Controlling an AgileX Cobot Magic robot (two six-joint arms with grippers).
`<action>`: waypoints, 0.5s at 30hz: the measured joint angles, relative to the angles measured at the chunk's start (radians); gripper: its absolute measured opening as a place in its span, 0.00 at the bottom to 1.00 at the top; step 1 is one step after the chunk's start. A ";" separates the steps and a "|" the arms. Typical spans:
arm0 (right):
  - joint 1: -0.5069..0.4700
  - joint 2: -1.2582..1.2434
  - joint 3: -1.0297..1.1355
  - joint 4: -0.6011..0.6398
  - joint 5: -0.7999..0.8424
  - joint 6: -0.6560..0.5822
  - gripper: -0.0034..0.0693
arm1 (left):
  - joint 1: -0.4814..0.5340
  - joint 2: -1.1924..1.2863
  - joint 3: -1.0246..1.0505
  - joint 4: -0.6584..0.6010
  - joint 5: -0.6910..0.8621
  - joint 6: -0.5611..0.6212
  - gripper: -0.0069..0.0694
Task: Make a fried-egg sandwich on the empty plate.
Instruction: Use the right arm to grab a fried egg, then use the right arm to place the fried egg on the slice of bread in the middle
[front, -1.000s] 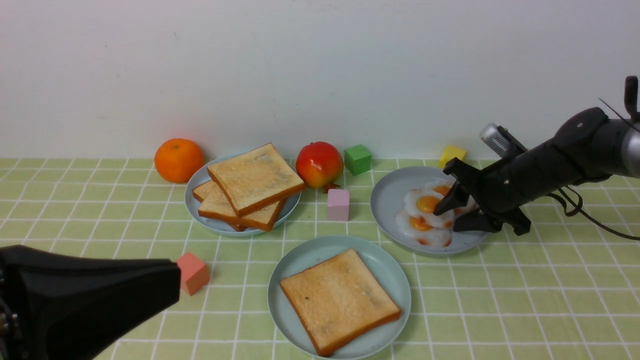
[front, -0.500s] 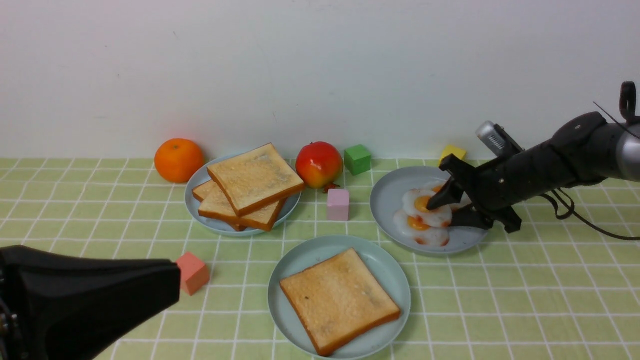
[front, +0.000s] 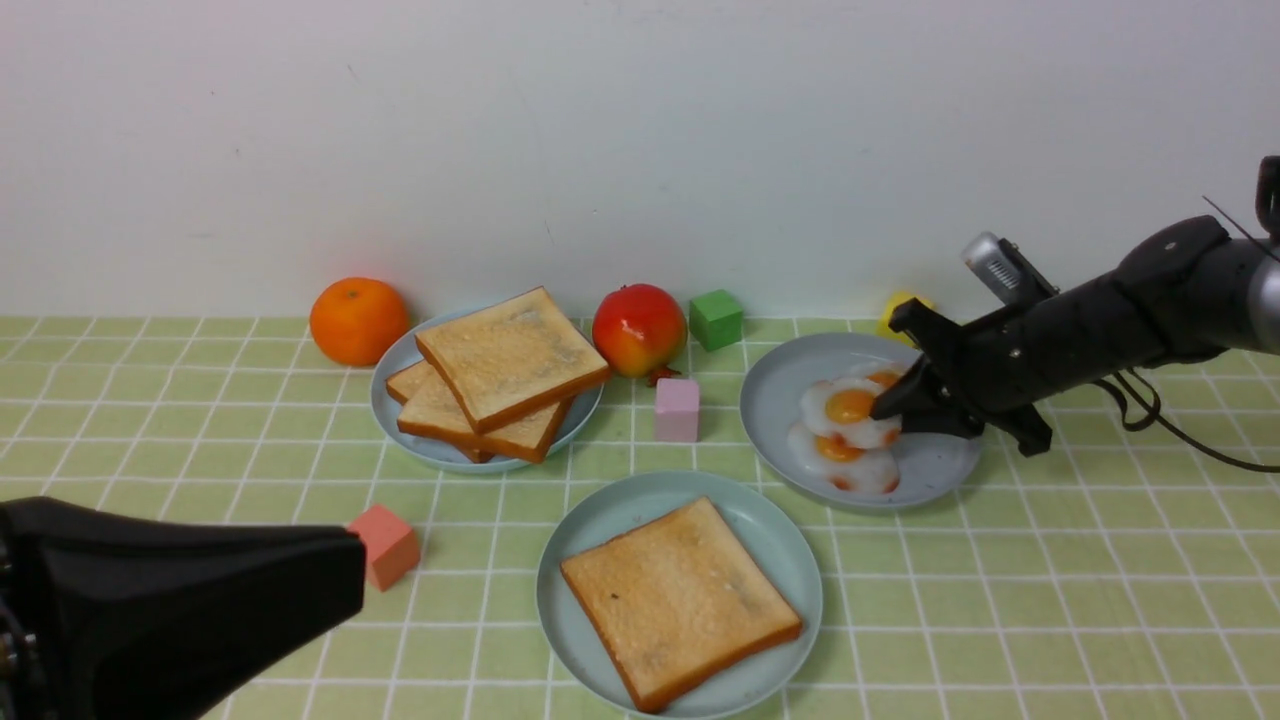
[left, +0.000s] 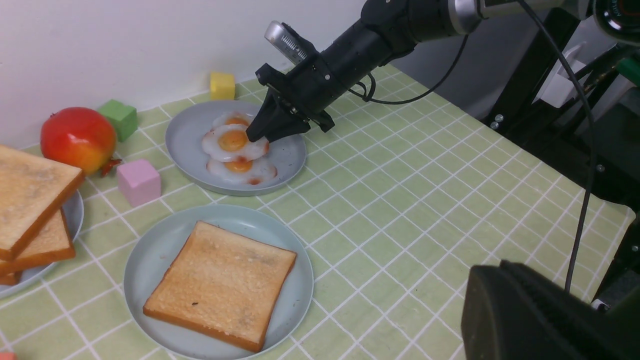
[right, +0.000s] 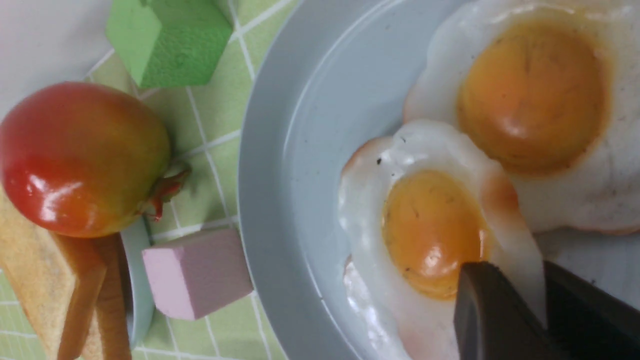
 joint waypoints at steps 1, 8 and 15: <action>-0.002 -0.008 0.000 -0.005 0.008 -0.004 0.18 | 0.000 0.000 0.000 0.000 0.003 0.000 0.07; -0.008 -0.142 0.009 -0.042 0.164 -0.082 0.15 | 0.000 0.000 0.000 0.019 0.026 -0.017 0.08; 0.057 -0.402 0.188 0.007 0.260 -0.150 0.15 | 0.000 0.000 0.000 0.101 0.048 -0.098 0.08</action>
